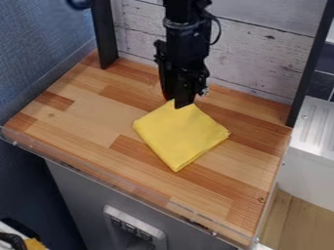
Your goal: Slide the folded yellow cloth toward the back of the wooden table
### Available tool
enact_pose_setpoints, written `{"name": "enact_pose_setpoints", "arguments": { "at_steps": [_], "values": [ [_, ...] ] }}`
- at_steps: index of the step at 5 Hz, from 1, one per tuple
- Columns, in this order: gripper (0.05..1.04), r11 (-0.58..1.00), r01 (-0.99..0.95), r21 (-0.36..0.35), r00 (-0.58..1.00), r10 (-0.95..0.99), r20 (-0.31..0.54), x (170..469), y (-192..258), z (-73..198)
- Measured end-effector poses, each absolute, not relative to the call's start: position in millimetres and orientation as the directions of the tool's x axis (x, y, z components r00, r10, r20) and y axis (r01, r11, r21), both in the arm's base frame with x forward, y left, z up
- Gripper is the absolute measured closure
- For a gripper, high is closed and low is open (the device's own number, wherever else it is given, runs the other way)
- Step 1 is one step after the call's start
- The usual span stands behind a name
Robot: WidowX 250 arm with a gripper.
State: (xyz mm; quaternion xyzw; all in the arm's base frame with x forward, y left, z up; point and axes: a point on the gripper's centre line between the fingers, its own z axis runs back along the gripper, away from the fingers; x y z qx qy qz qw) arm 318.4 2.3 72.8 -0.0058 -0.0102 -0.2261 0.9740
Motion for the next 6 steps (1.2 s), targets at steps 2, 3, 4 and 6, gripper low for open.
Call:
{"name": "enact_pose_setpoints", "arguments": {
  "at_steps": [2, 3, 4, 6],
  "values": [
    [1.013, 0.908, 0.419, -0.004, 0.908, -0.419, 0.017, 312, 1, 51],
    [1.016, 0.906, 0.424, -0.008, 0.906, -0.424, 0.015, 310, -5, 39],
    [1.017, 0.906, 0.423, -0.006, 0.906, -0.422, 0.014, 306, -9, 28],
    [1.017, 0.905, 0.425, -0.01, 0.905, -0.425, 0.003, 304, -10, 15]
  ]
}}
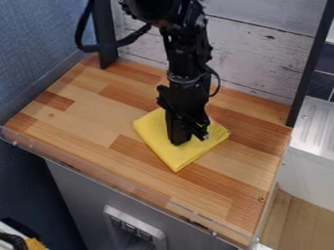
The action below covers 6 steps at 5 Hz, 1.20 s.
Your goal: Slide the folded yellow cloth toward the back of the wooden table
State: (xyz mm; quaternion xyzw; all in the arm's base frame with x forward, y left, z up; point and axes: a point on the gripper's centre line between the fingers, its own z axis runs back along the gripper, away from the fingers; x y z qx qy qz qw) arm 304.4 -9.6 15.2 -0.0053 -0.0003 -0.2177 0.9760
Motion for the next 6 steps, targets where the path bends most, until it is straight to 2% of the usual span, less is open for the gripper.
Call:
{"name": "enact_pose_setpoints", "arguments": {
  "at_steps": [4, 5, 6],
  "values": [
    [1.017, 0.981, 0.193, 0.001, 0.981, -0.193, -0.003, 349, 7, 14],
    [0.981, 0.991, 0.136, 0.003, 0.991, -0.136, 0.001, 359, 11, 15],
    [0.813, 0.996, 0.089, 0.002, 0.996, -0.089, -0.006, 364, 16, 25]
  ]
}}
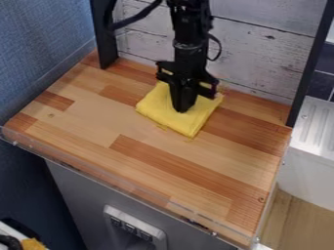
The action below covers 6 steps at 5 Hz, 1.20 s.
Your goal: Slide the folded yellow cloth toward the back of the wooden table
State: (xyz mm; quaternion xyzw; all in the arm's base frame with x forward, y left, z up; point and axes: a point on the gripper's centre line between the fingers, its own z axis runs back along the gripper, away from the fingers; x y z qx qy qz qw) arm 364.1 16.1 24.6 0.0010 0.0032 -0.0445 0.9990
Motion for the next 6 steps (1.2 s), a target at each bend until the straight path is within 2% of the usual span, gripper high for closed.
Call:
{"name": "enact_pose_setpoints", "arguments": {
  "at_steps": [1, 2, 3, 6],
  "values": [
    [0.549, 0.999, 0.054, -0.002, 0.998, -0.054, -0.045, 360, 19, 29],
    [0.268, 1.0, 0.027, -0.002, 0.999, -0.027, -0.04, 357, 30, 51],
    [0.089, 1.0, 0.012, -0.003, 1.0, -0.012, -0.023, 352, 42, 74],
    [0.092, 1.0, -0.013, -0.003, 0.999, 0.013, 0.032, 328, 68, 121]
  ]
}}
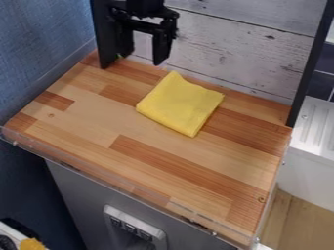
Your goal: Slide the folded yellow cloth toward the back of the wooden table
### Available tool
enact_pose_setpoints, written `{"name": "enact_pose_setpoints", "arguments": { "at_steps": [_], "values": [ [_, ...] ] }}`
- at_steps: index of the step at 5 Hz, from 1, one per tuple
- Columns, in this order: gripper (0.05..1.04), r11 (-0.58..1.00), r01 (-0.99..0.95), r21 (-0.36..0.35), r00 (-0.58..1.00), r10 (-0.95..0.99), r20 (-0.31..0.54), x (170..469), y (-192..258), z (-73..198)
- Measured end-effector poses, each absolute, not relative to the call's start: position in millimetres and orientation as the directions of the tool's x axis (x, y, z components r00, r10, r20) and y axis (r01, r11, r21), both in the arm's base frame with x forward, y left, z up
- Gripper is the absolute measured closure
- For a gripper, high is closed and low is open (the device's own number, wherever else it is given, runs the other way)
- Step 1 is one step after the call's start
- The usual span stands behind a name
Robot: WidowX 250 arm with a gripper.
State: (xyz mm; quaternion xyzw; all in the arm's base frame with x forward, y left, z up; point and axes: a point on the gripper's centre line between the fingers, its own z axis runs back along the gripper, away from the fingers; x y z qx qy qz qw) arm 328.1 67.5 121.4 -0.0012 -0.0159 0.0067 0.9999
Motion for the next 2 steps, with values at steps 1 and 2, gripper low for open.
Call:
{"name": "enact_pose_setpoints", "arguments": {
  "at_steps": [1, 2],
  "values": [
    [0.087, 1.0, -0.012, -0.003, 1.0, 0.012, 0.027, 320, 73, 126],
    [0.087, 1.0, -0.012, -0.005, 1.0, 0.012, 0.019, 309, 79, 128]
  ]
}}
